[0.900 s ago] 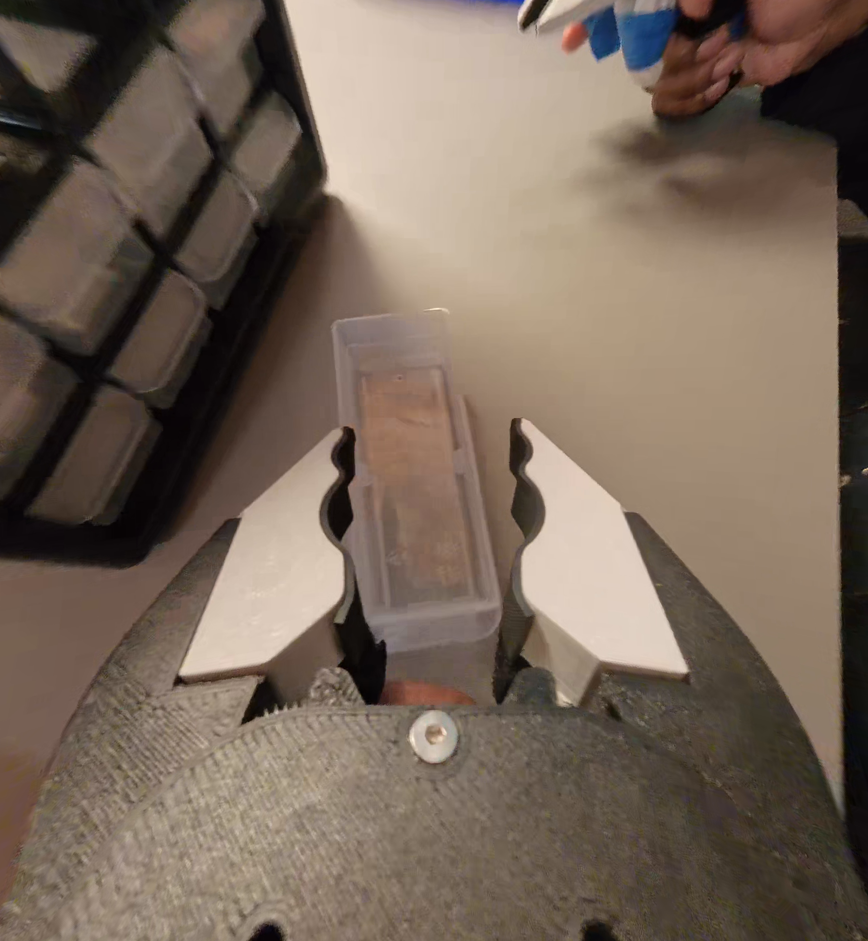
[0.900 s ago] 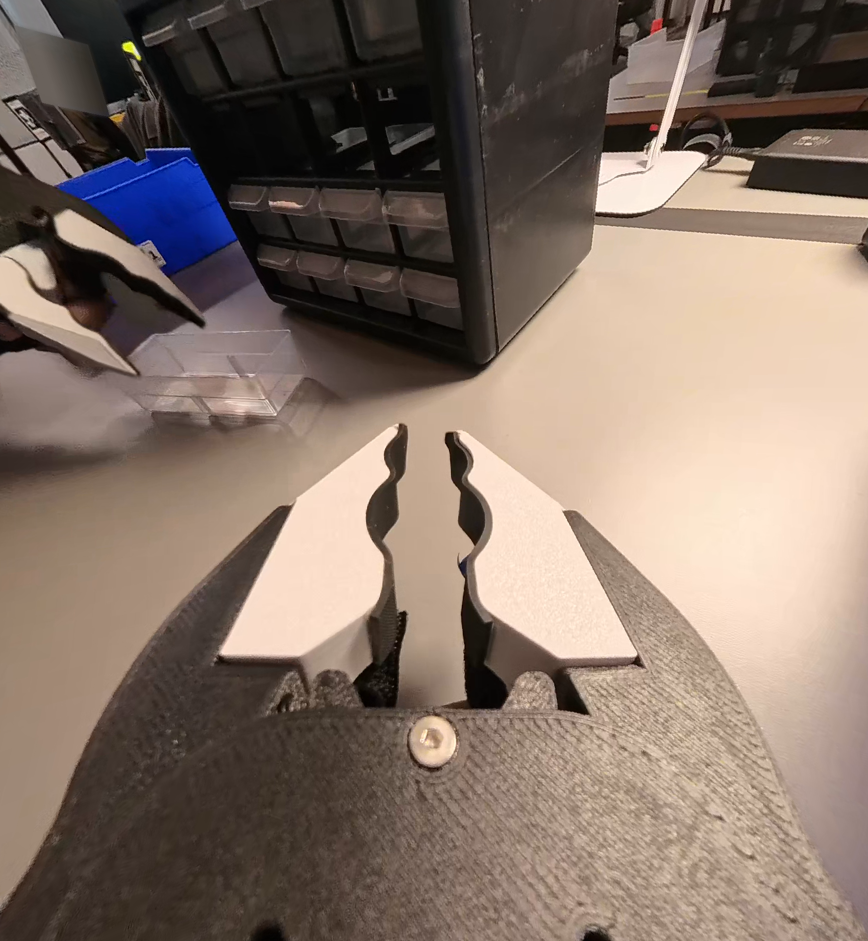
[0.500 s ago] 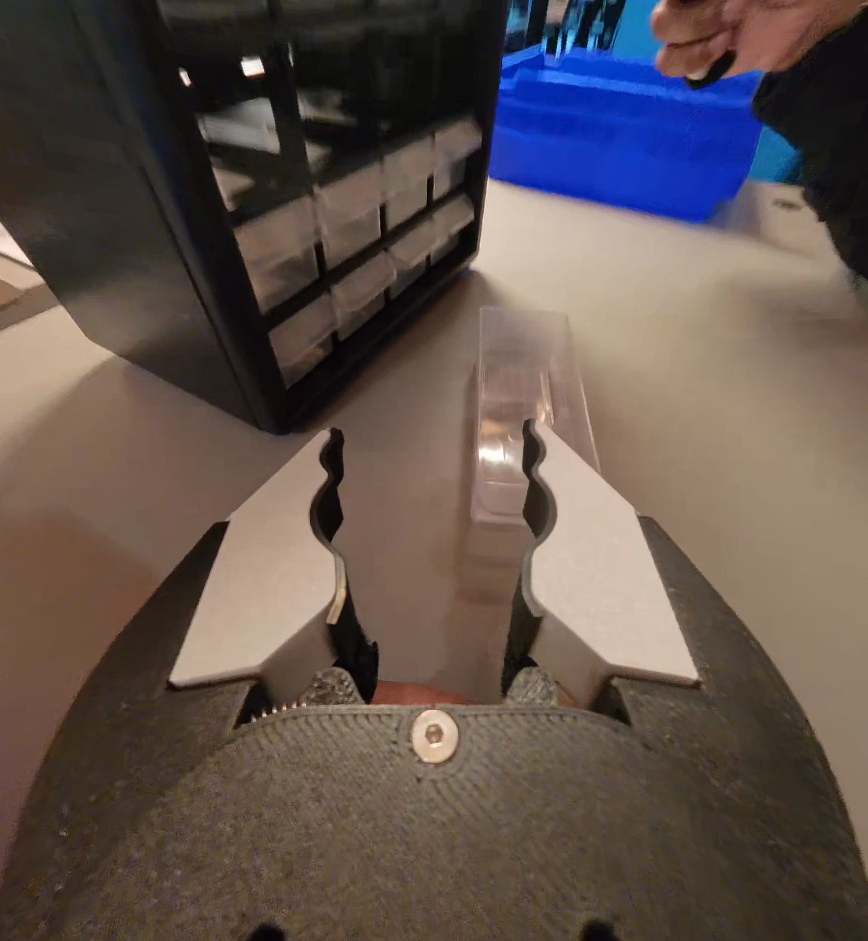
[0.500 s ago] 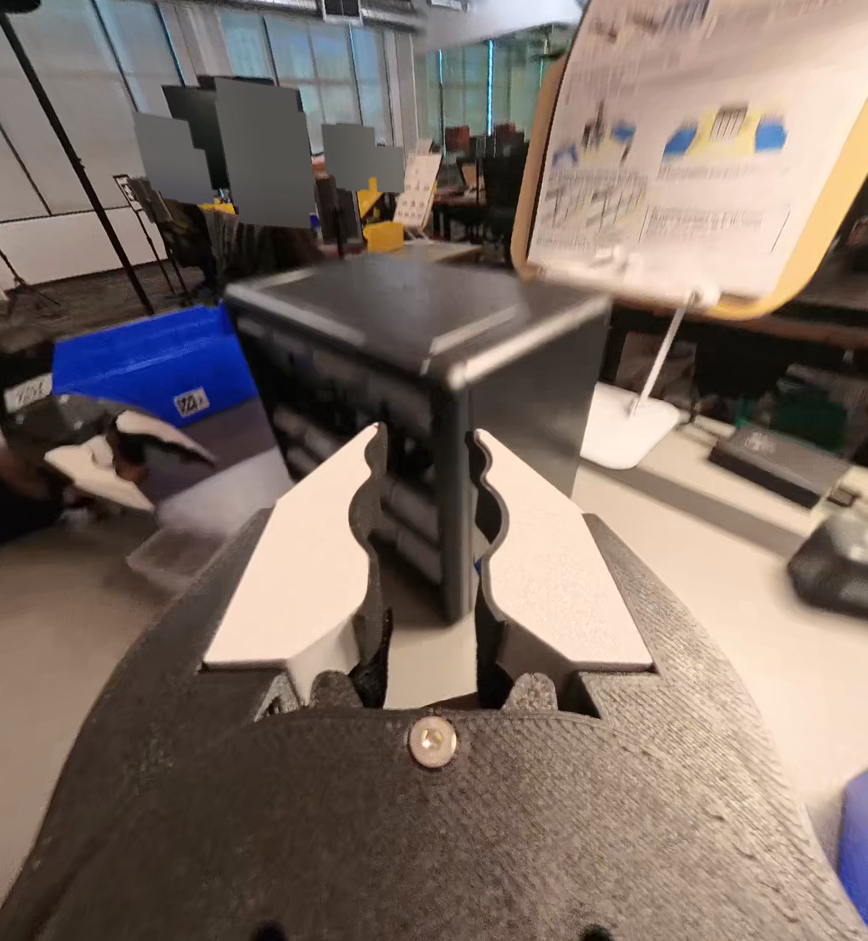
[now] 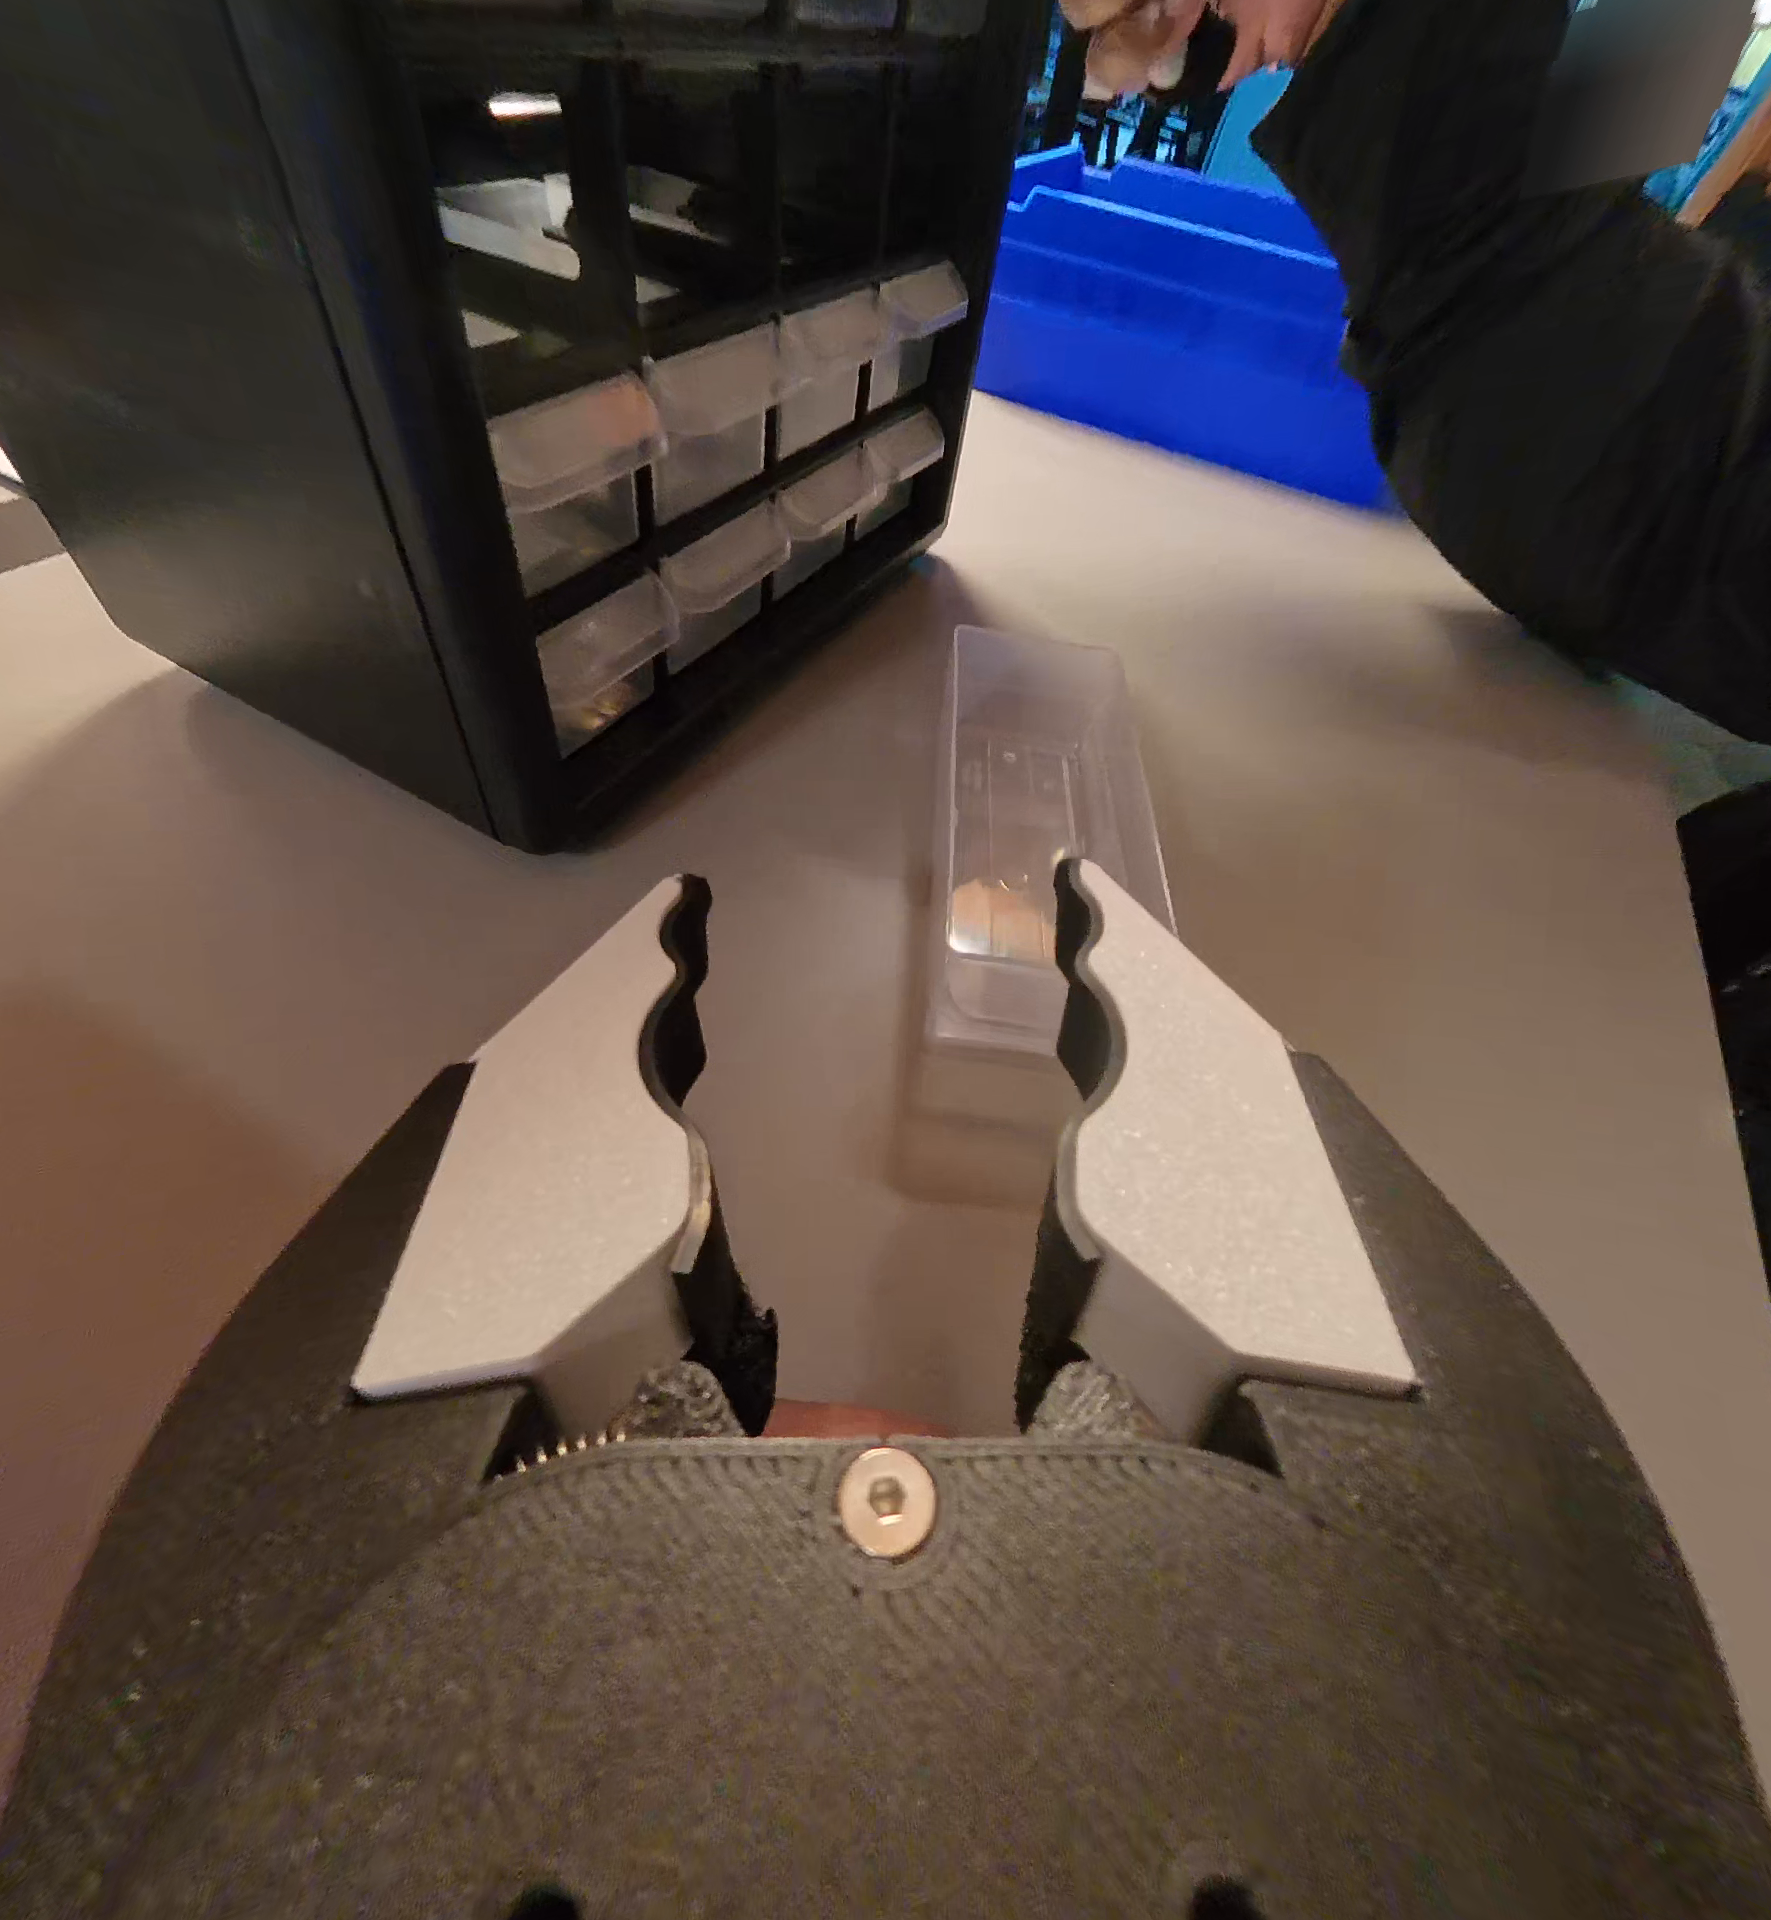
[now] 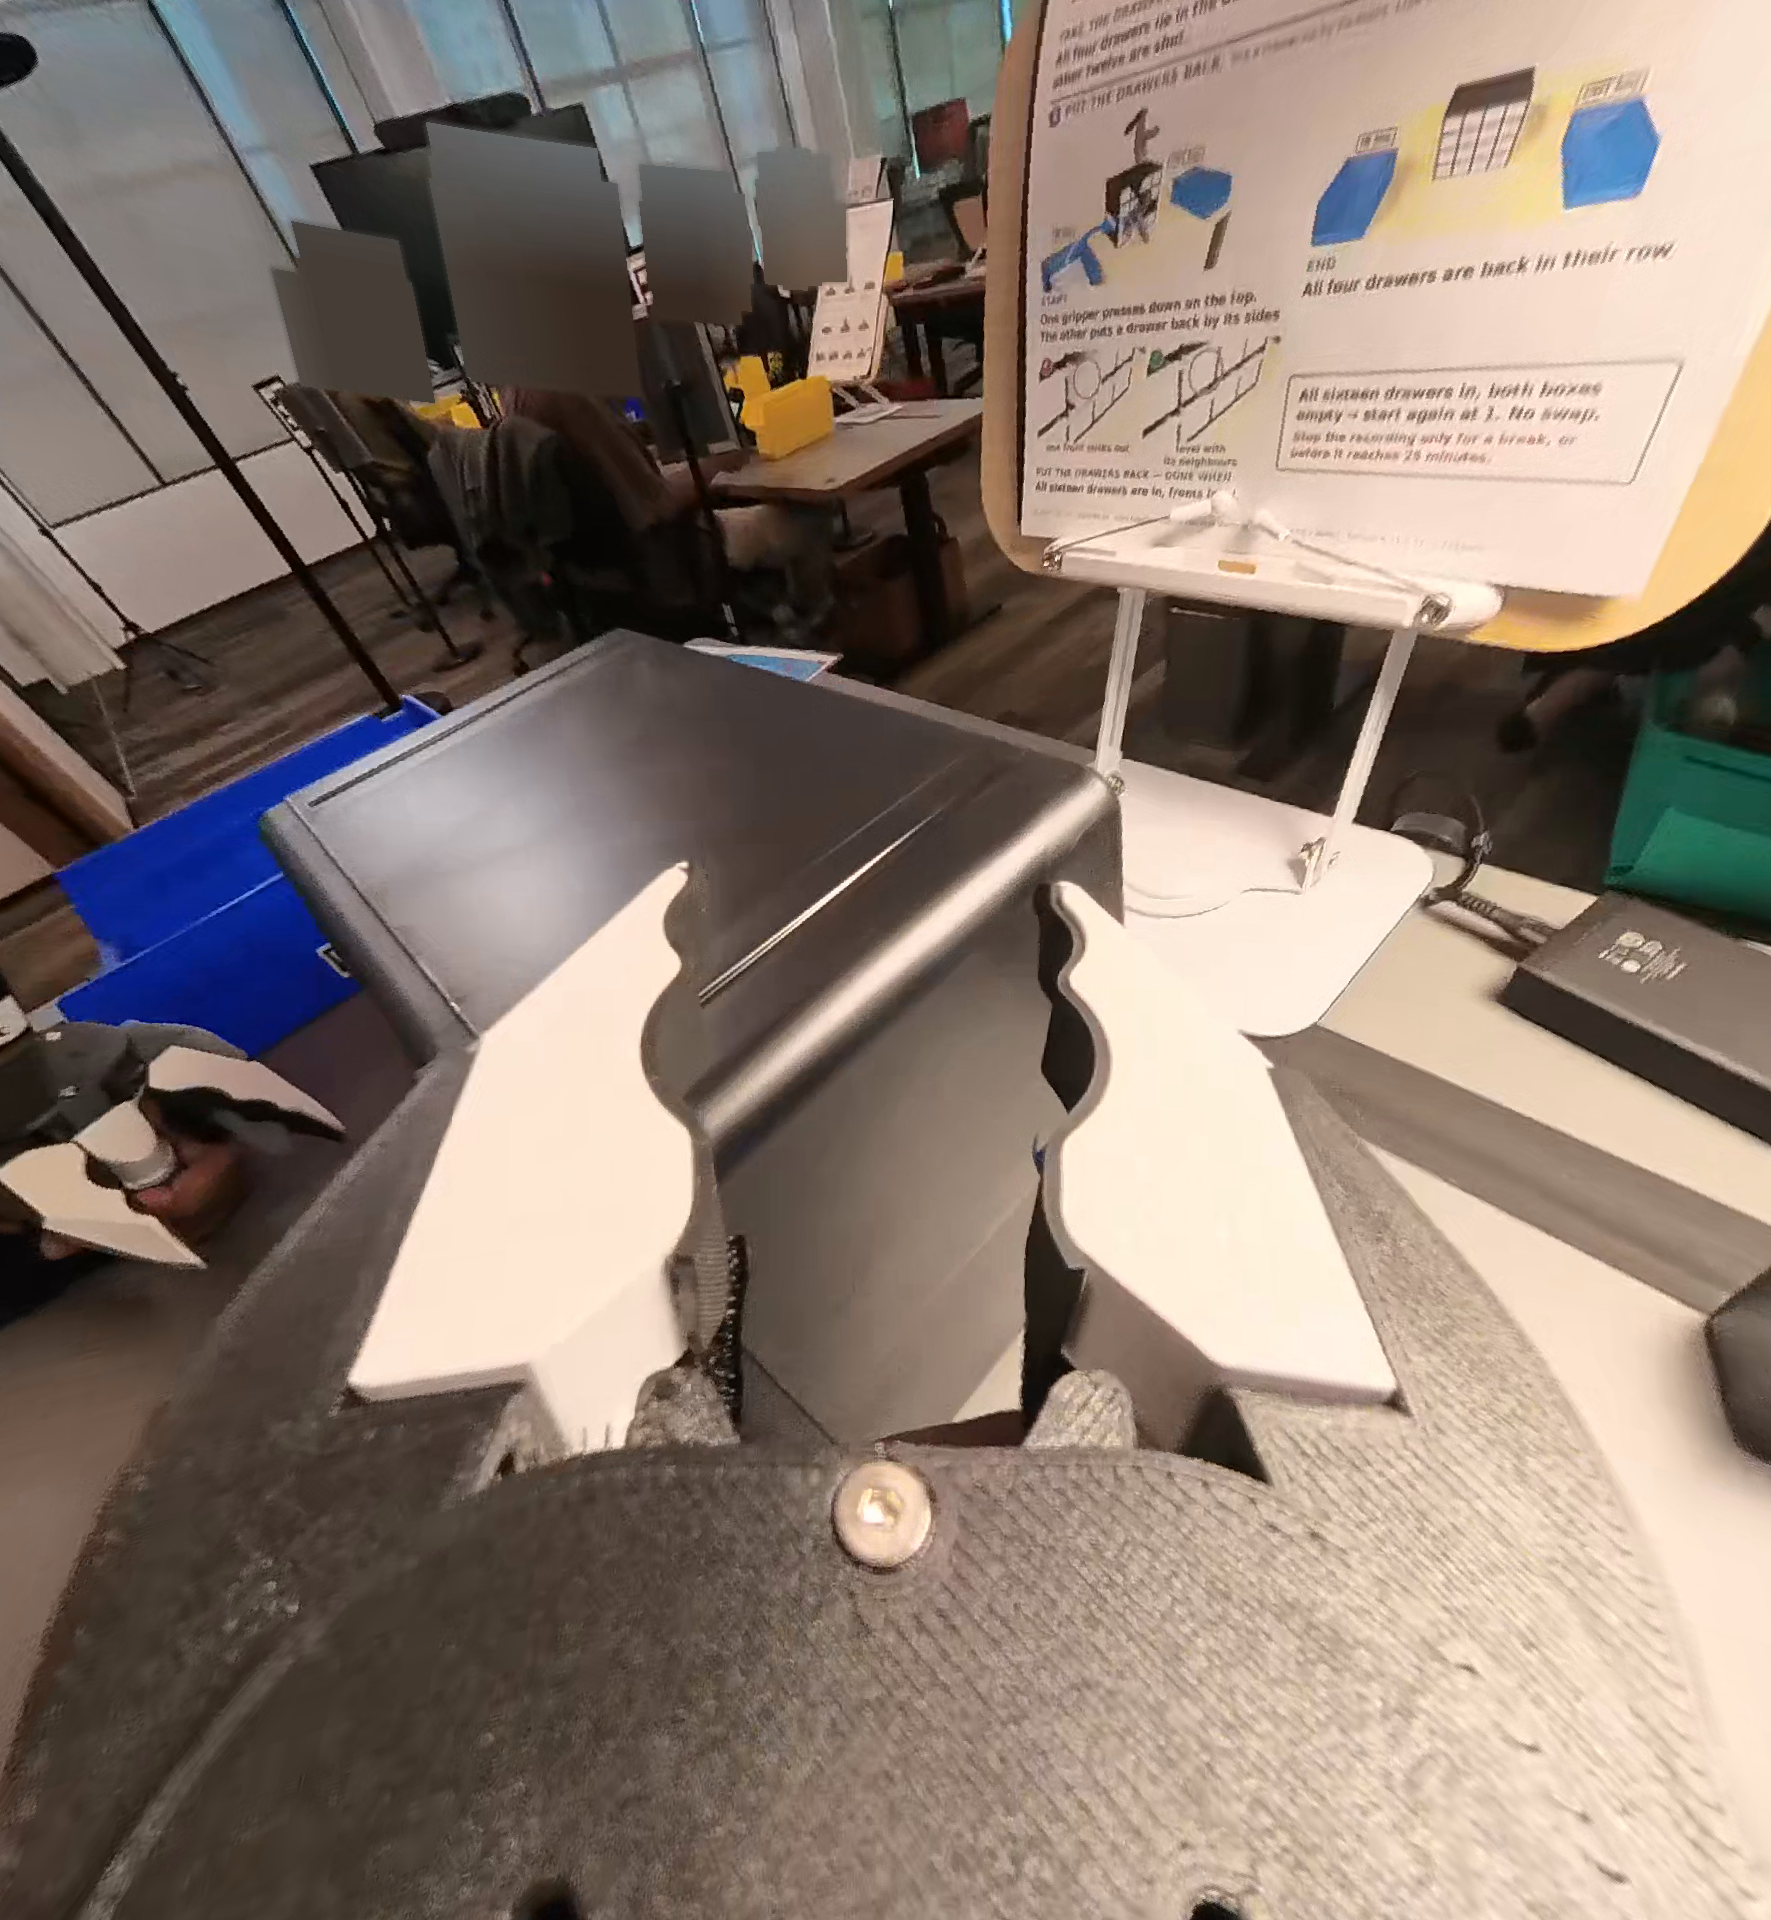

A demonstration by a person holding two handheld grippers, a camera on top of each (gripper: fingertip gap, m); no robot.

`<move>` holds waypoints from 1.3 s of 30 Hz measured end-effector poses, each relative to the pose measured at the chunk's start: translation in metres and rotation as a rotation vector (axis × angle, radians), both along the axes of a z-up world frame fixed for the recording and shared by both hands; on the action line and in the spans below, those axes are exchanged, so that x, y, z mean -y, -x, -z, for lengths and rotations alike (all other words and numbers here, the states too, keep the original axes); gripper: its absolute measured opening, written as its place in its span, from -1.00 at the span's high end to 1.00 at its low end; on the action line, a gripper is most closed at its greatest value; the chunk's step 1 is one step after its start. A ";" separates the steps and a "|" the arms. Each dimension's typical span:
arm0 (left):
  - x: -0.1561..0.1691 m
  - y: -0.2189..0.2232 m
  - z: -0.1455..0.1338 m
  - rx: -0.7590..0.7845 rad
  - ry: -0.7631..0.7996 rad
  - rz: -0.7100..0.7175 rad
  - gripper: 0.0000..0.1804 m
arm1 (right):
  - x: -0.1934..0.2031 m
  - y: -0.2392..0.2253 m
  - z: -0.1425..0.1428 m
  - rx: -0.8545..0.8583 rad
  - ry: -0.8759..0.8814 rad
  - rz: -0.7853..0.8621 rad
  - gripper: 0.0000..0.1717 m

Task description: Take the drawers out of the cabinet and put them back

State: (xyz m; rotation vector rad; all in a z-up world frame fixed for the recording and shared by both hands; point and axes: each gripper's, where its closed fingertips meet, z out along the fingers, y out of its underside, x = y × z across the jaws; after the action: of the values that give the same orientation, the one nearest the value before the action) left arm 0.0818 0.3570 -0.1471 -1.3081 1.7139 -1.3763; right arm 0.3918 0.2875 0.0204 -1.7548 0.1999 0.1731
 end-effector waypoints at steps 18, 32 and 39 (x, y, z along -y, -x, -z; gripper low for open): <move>0.011 0.015 0.022 -0.090 -0.173 0.080 0.12 | -0.007 0.002 0.035 -0.168 0.069 -0.043 0.19; 0.092 0.005 0.032 -0.165 -0.192 0.262 0.29 | -0.006 0.001 0.034 -0.146 0.073 -0.031 0.20; 0.103 0.002 -0.003 0.108 -0.344 0.327 0.35 | -0.006 0.001 0.034 -0.144 0.071 -0.038 0.21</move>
State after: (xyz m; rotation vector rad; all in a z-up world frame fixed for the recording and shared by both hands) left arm 0.0798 0.2543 -0.1440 -0.7775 2.0419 -1.2223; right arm 0.3904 0.2939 -0.0135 -1.8190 0.2803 0.3232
